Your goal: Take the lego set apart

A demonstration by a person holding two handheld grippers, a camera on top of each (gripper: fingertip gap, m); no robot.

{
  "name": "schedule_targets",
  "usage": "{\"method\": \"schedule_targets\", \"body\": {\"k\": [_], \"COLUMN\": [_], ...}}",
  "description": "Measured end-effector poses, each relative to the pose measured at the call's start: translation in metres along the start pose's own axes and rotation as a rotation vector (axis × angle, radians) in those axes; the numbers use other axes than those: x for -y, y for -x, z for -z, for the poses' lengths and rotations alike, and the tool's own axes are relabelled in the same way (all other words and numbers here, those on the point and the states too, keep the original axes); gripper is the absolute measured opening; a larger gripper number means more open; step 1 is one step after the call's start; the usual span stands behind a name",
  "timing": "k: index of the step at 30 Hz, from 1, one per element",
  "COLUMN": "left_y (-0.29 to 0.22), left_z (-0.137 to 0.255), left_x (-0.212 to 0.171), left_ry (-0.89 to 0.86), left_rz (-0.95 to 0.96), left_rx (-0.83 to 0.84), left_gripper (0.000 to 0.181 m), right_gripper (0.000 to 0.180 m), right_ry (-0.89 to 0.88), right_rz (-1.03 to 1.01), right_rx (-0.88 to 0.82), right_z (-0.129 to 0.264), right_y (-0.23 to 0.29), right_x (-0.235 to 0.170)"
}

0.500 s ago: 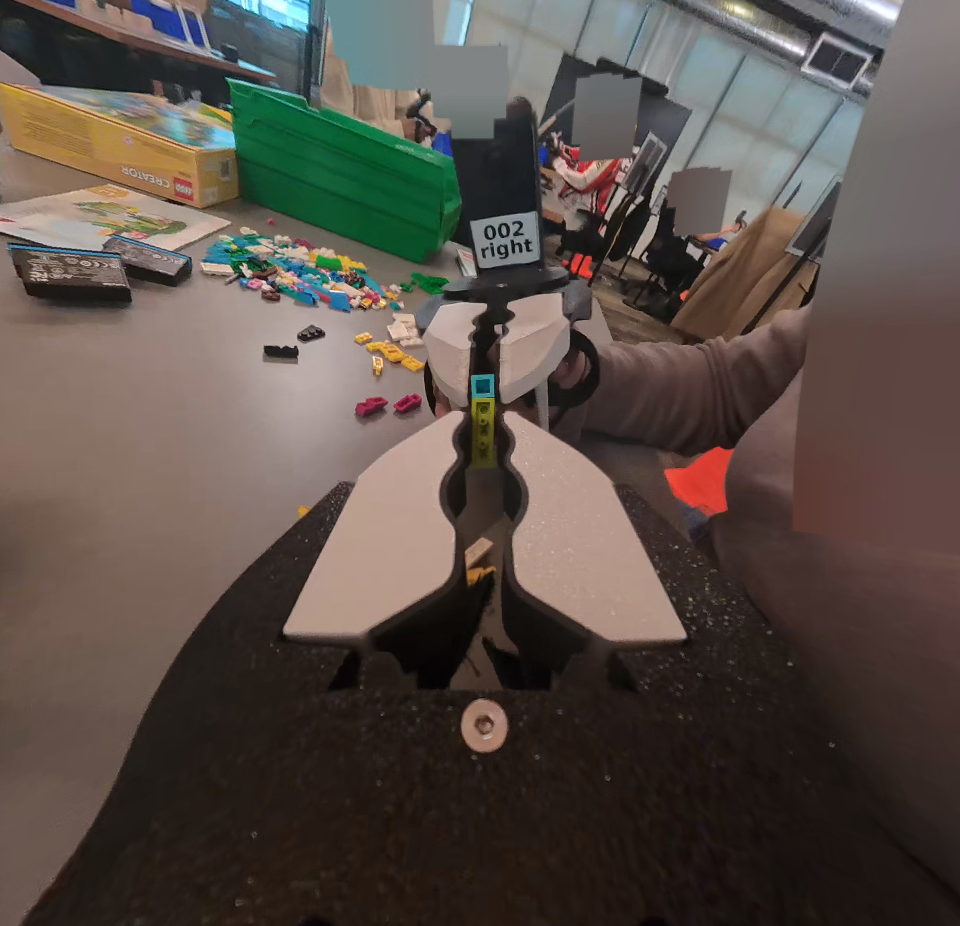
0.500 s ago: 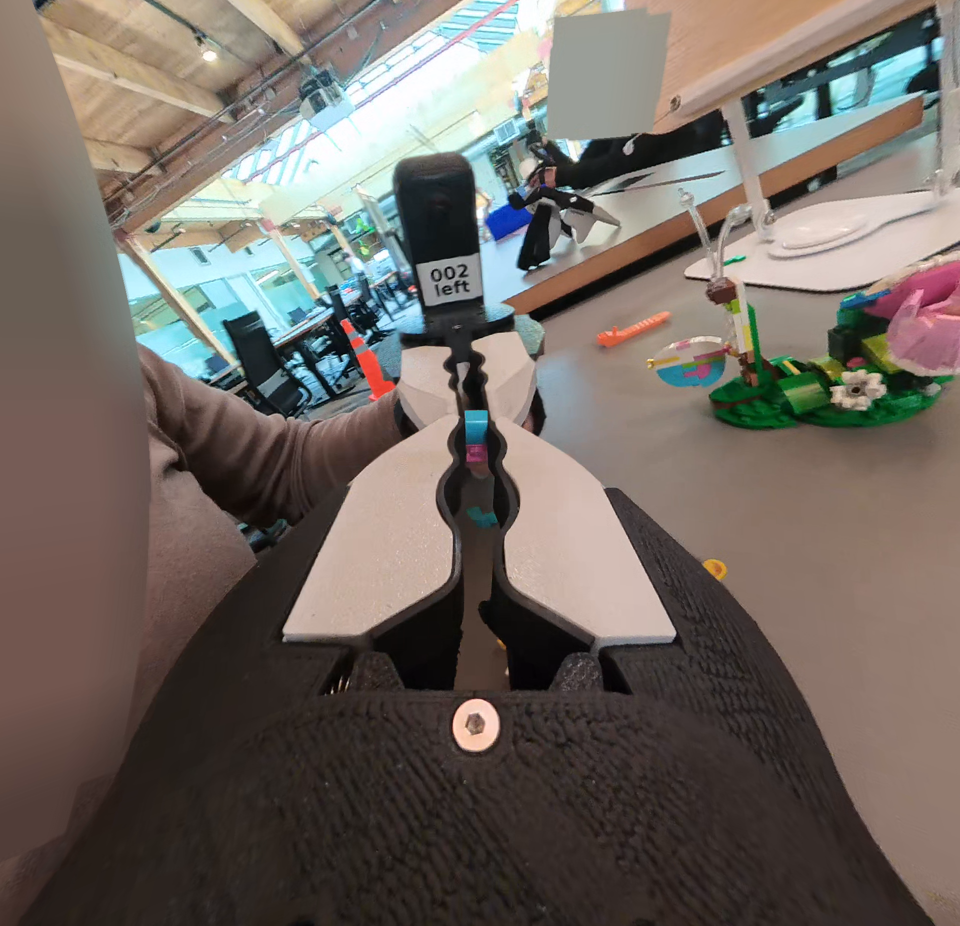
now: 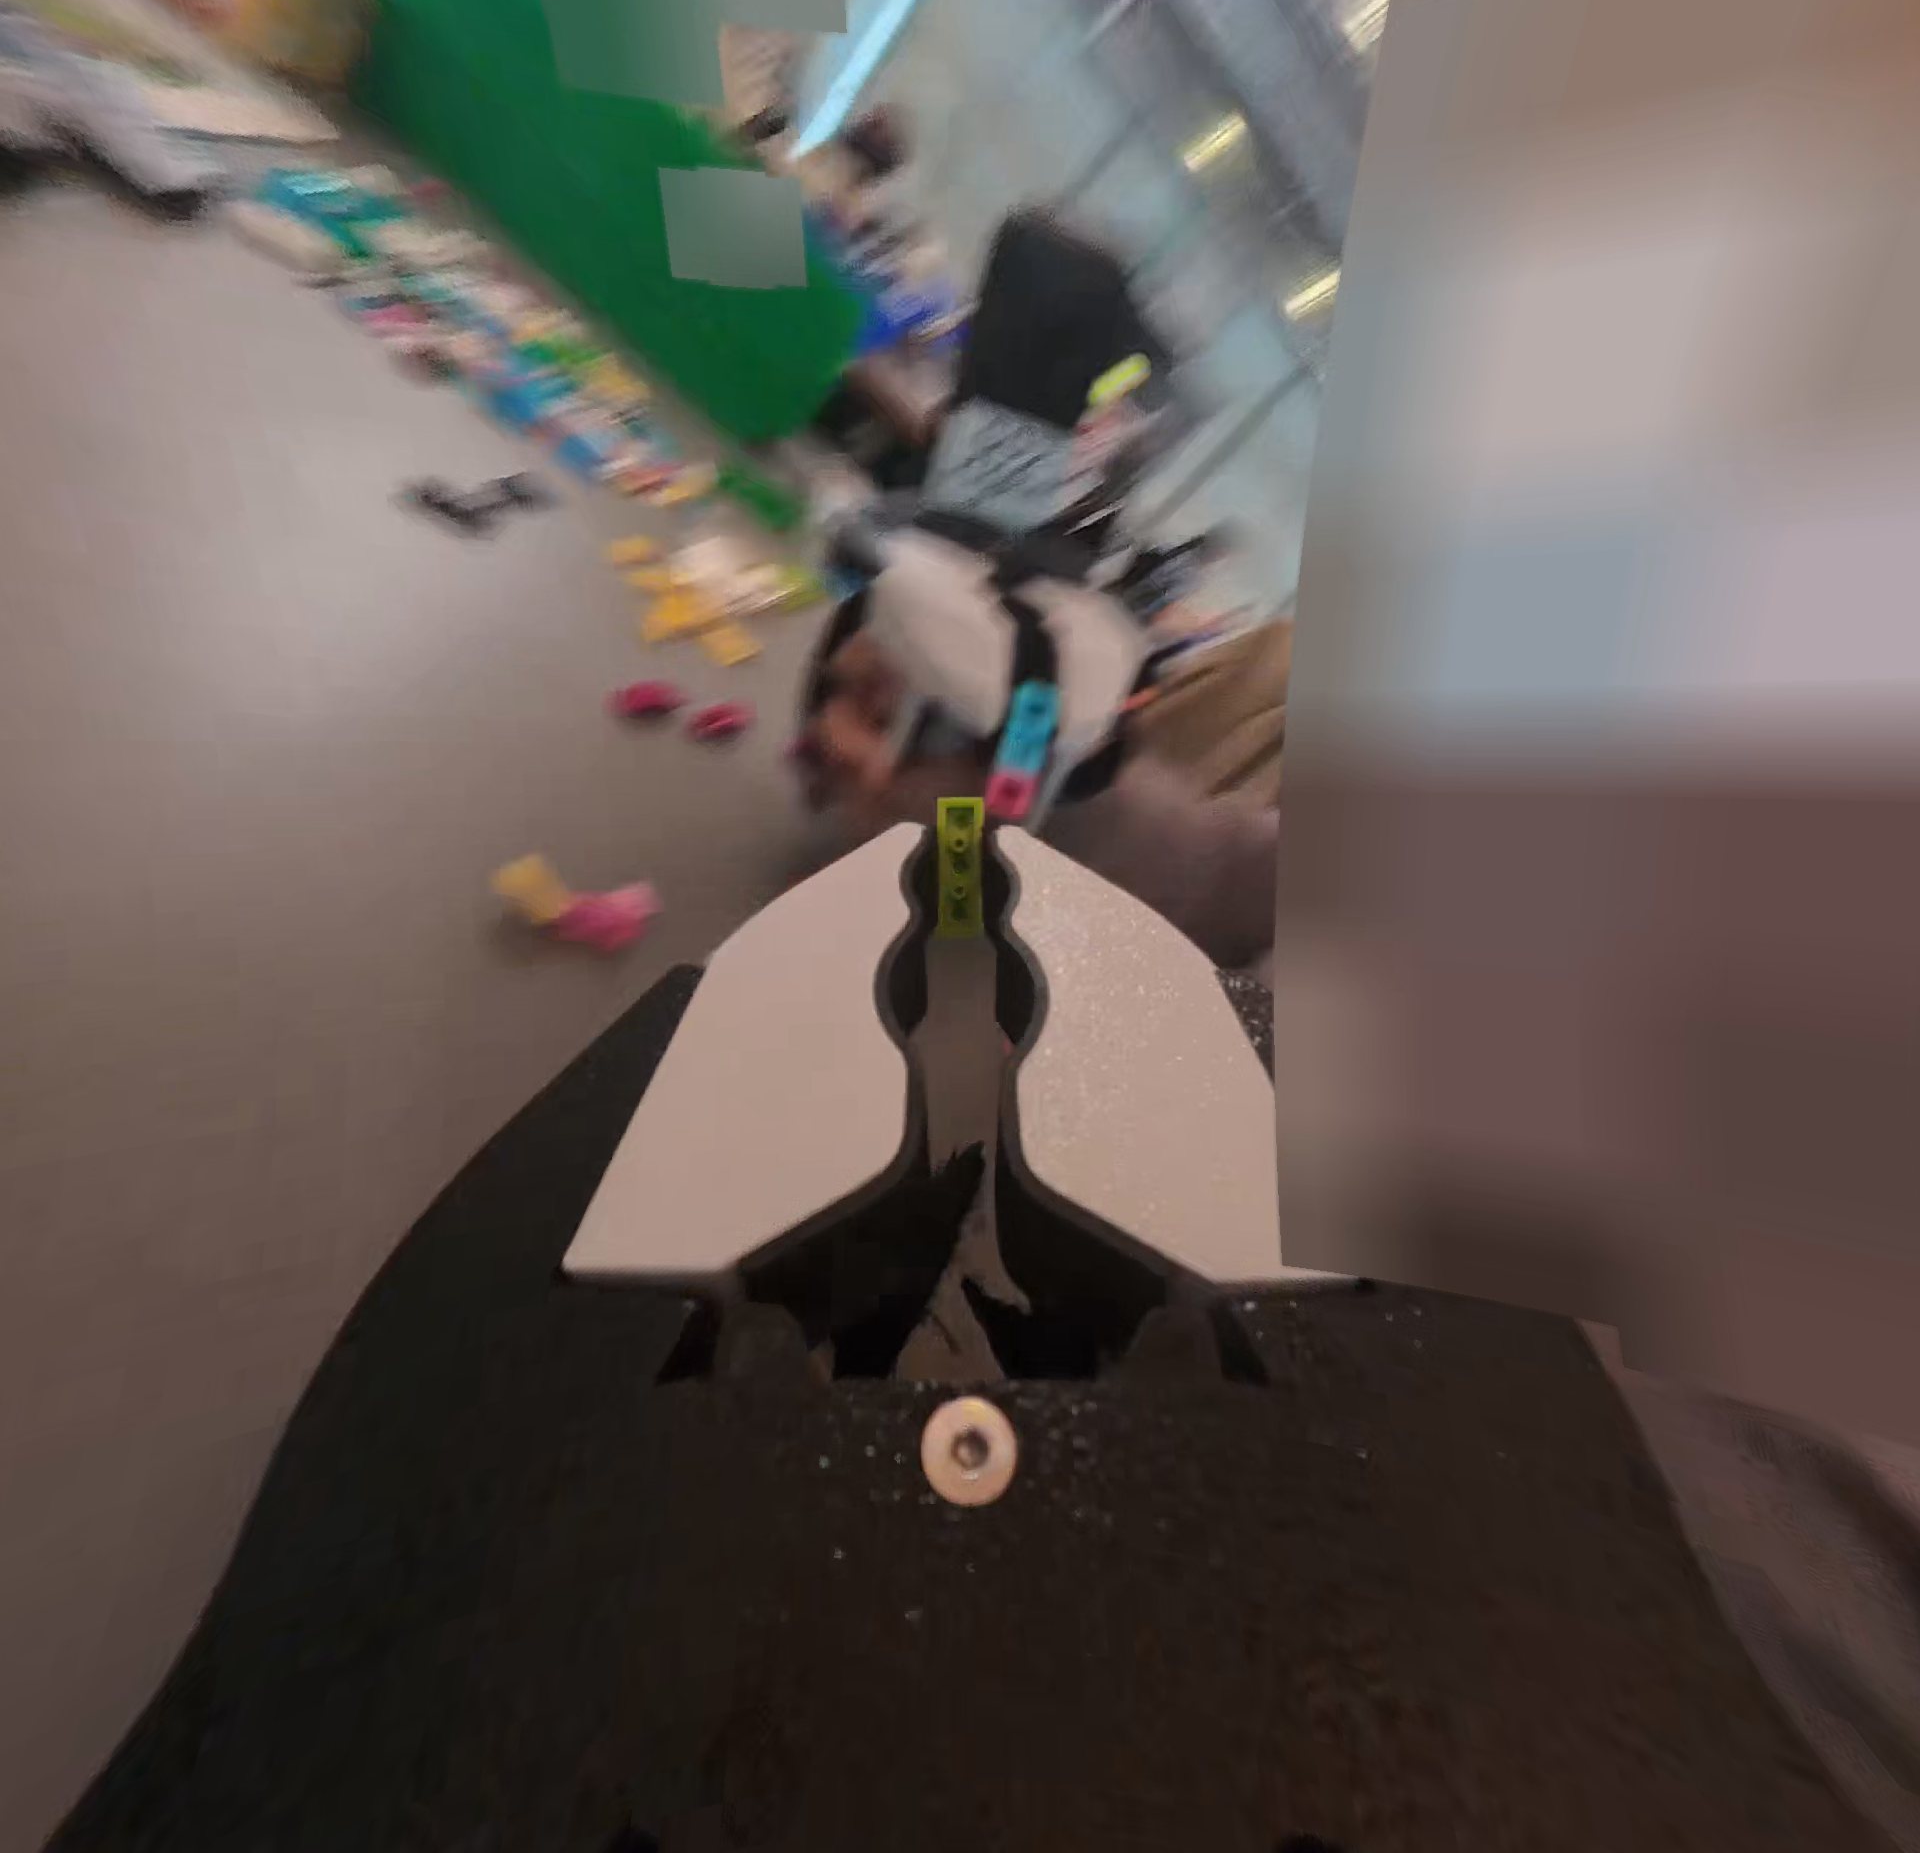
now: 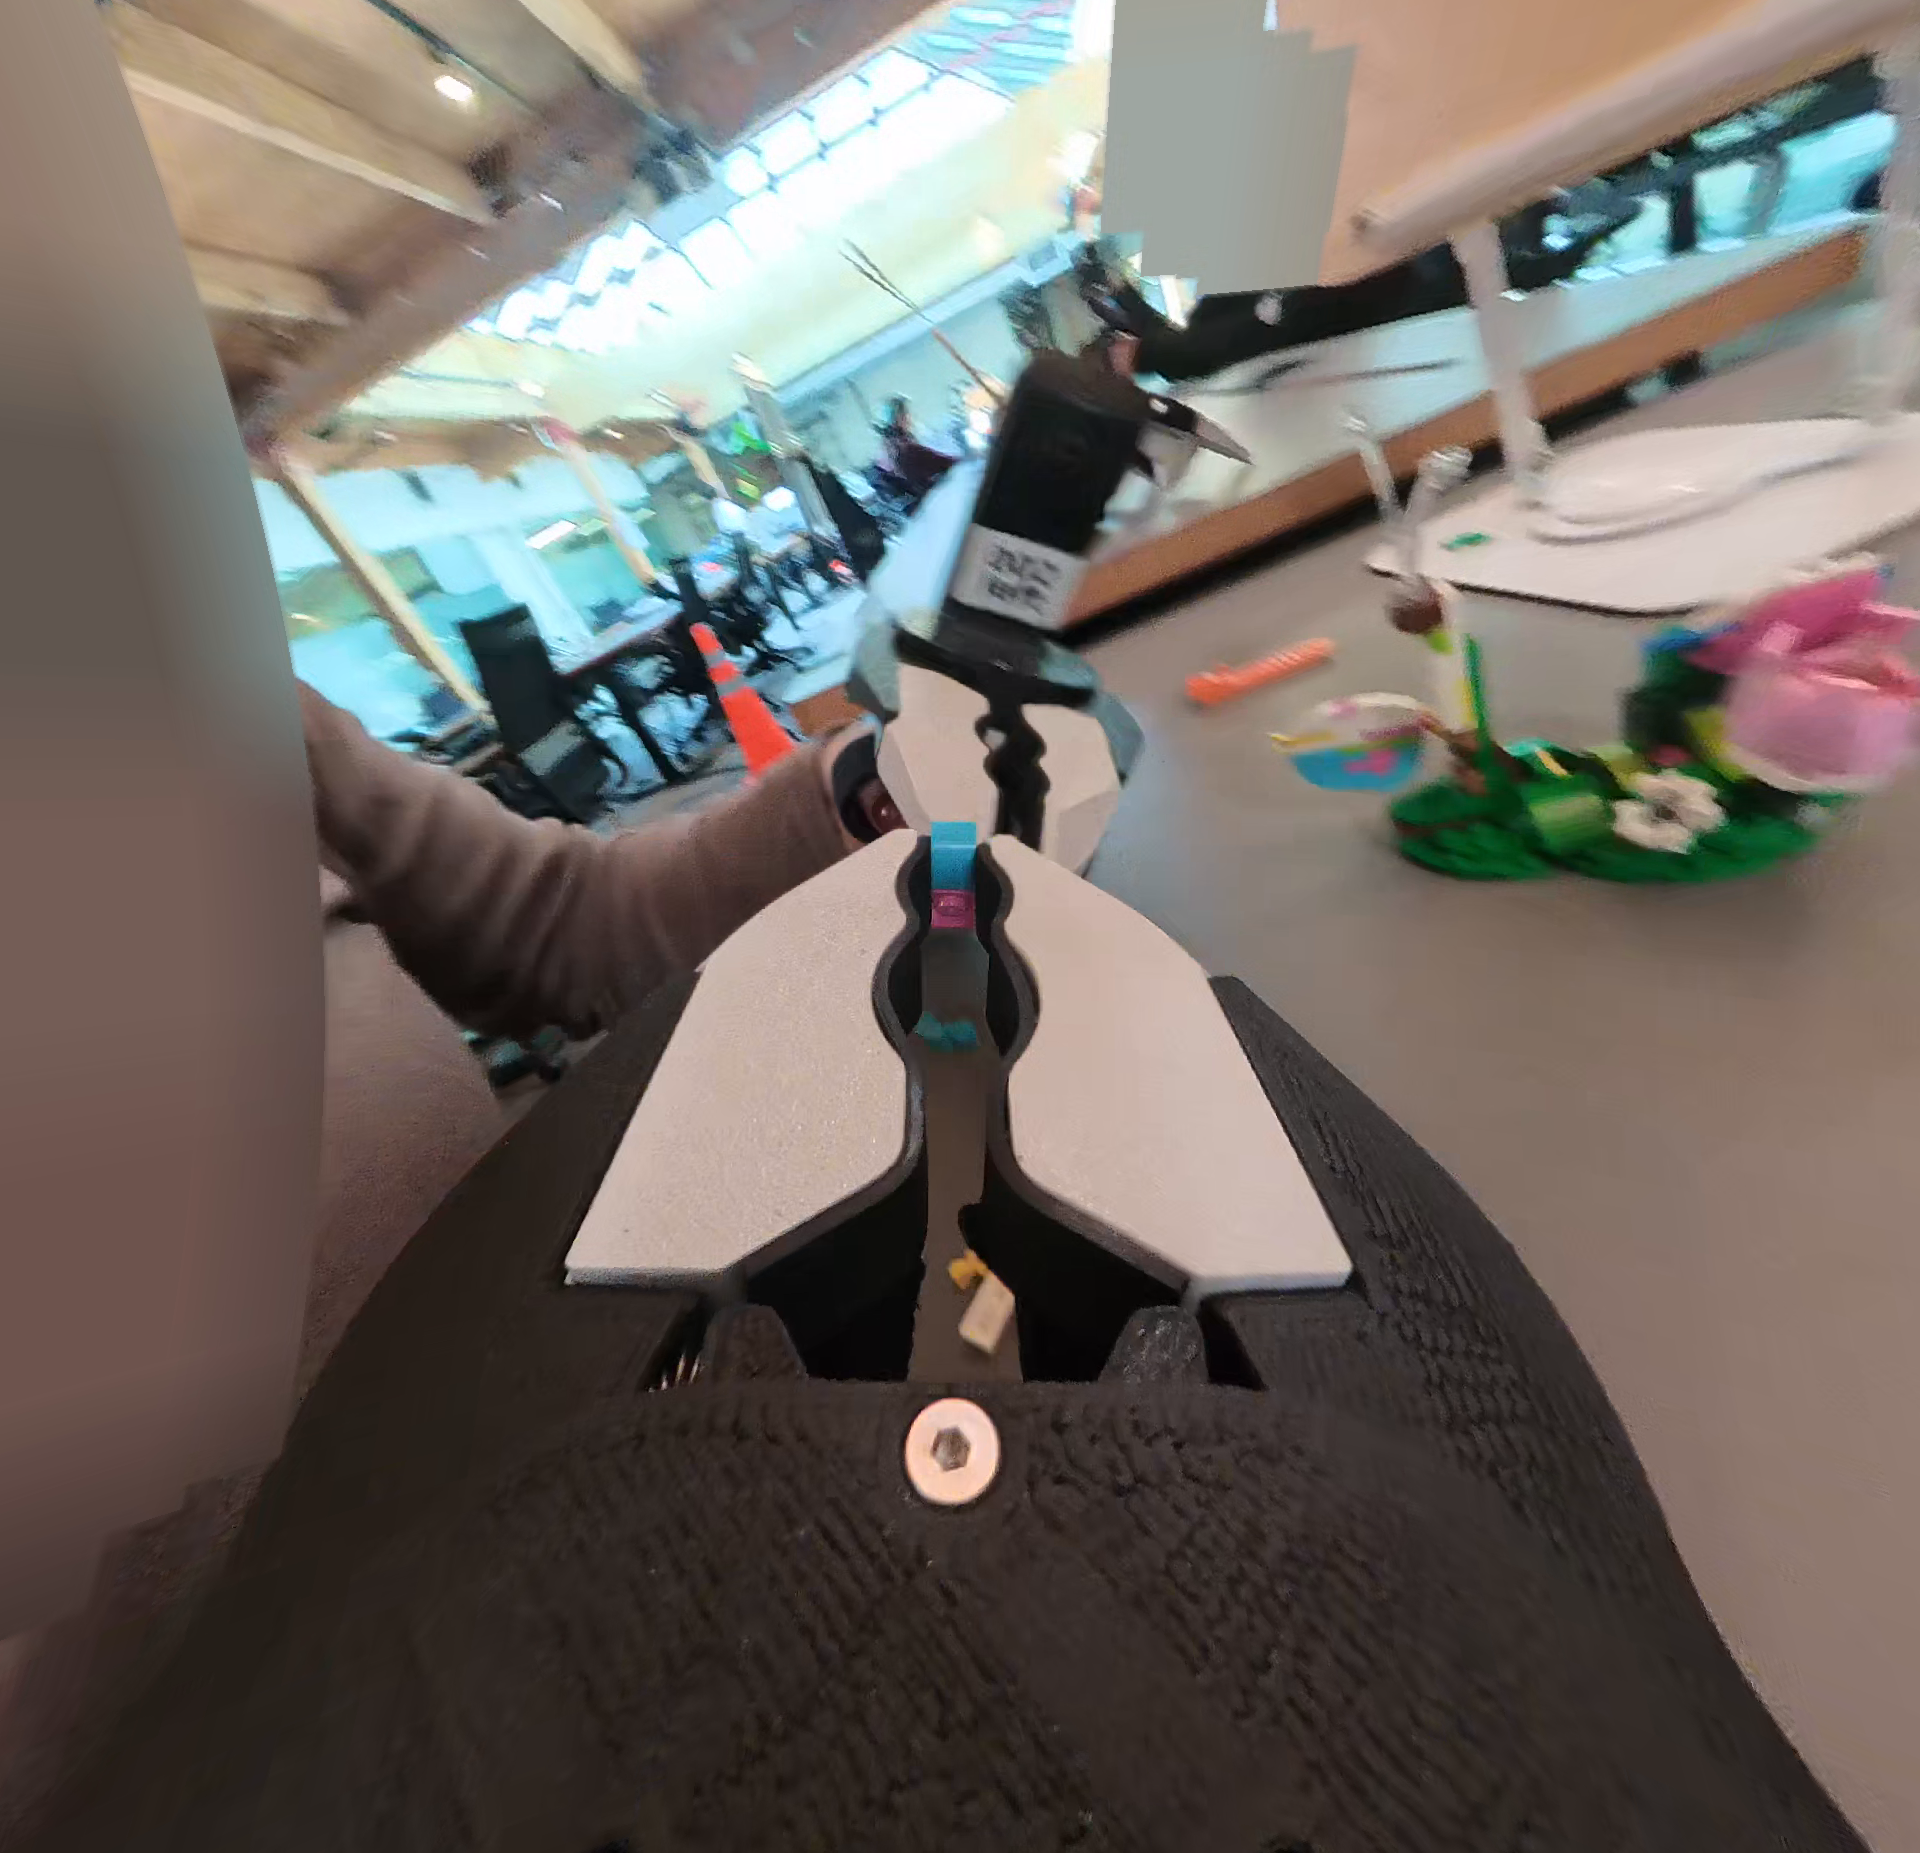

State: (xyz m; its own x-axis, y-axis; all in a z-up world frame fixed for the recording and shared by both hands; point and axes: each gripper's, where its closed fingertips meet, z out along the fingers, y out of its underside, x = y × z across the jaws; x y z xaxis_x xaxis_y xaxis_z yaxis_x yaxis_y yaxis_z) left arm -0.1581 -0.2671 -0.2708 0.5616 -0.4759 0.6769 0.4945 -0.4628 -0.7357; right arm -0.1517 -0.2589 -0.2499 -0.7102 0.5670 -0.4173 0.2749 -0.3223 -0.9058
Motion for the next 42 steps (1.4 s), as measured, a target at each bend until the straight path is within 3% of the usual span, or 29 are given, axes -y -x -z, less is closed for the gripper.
{"method": "schedule_targets", "body": {"k": [1, 4, 8, 14, 18, 20, 24, 27, 30, 33, 42], "left_y": [0.019, 0.056, 0.068, 0.055, 0.006, -0.007, -0.009, -0.013, -0.004, -0.006, -0.005], "left_z": [0.006, 0.024, 0.023, 0.016, -0.008, -0.012, -0.017, -0.019, -0.019, -0.023, -0.025], "left_x": [-0.008, -0.028, -0.057, -0.043, -0.006, 0.003, 0.001, -0.007, -0.024, -0.035, -0.042], "left_ry": [0.077, 0.287, 0.457, 0.382, 0.097, 0.028, 0.037, 0.093, 0.218, 0.283, 0.324], "left_rz": [-0.065, -0.19, -0.149, -0.207, -0.204, -0.205, -0.269, -0.288, -0.36, -0.385, -0.385], "left_rx": [0.166, 0.512, 0.571, 0.533, 0.25, 0.193, 0.212, 0.183, 0.243, 0.225, 0.21], "left_gripper": [0.007, 0.008, 0.021, 0.032, 0.029, 0.028, 0.008, 0.007, 0.008, 0.008, 0.008], "right_gripper": [0.006, 0.006, 0.006, 0.006, 0.006, 0.006, 0.006, 0.006, 0.019, 0.018, 0.007], "right_ry": [0.027, 0.108, 0.135, 0.042, -0.07, -0.096, -0.097, -0.047, 0.063, 0.183, 0.305], "right_rz": [-0.006, -0.071, -0.14, -0.185, -0.248, -0.256, -0.219, -0.09, 0.079, 0.201, 0.222], "right_rx": [-0.046, -0.142, -0.178, -0.112, -0.016, 0.016, 0.044, 0.071, -0.01, -0.061, -0.013], "right_z": [0.002, 0.004, 0.0, -0.005, -0.006, -0.007, -0.009, -0.007, -0.003, 0.0, 0.002], "right_y": [-0.007, -0.025, -0.033, -0.024, -0.013, -0.008, -0.001, 0.007, 0.003, 0.002, 0.011], "right_x": [-0.003, -0.018, -0.028, -0.017, -0.002, 0.001, 0.003, -0.003, -0.011, -0.021, -0.038]}}
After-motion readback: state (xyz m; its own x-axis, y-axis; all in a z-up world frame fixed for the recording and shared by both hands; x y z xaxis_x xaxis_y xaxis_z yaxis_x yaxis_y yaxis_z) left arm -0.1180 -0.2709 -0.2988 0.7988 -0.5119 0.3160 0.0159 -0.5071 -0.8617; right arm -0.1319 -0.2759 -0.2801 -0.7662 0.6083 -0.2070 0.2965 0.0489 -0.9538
